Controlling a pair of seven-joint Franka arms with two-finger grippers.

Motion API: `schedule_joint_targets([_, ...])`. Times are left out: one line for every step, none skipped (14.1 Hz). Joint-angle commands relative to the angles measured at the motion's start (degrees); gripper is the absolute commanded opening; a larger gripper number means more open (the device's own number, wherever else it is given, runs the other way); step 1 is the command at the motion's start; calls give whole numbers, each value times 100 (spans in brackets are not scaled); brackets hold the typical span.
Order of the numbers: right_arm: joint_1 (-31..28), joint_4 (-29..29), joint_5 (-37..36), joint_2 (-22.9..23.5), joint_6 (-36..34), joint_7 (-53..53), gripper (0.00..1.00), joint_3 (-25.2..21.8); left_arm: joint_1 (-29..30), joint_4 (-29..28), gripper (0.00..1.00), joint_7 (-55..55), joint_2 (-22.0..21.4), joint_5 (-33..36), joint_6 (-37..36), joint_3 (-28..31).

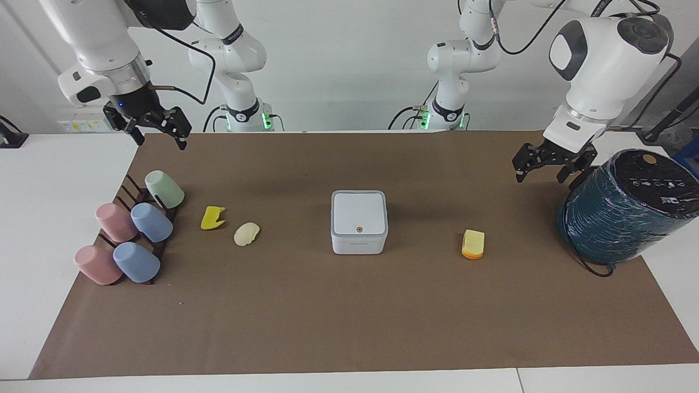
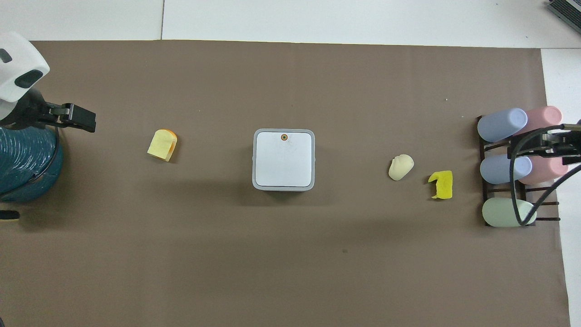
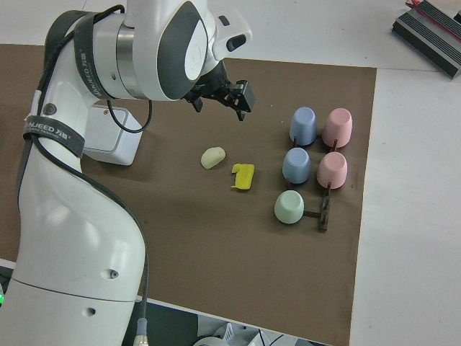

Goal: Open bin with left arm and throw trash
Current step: 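Move the left gripper toward the white bin's lid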

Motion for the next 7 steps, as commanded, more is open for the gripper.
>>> schedule_joint_targets([-57,-75,-111,-107,26,-127,100,35,-61,-247,100,87,-182,-80,146,56])
schedule_joint_targets([-66,-92,-111,-107,26,-136,100,34,-61,-238,100,96,-182,-80,146,56])
schedule_joint_targets([-58,-101,-111,-116,17,-136,100,34,-61,-229,100,87,-182,-72,146,47])
schedule_joint_targets([-23,-101,-111,-116,0,-136,100,34,-70,-229,100,35,-182,-72,137,38])
schedule_joint_targets([-14,-101,-111,-116,0,-136,100,43,-122,-238,100,17,-182,-80,137,38])
schedule_joint_targets([-48,-101,-111,-116,0,-144,100,43,-166,-247,100,17,-182,-80,155,38])
schedule_joint_targets([-49,-101,-111,-116,-9,-145,100,43,-219,-238,100,-1,-182,-80,233,38])
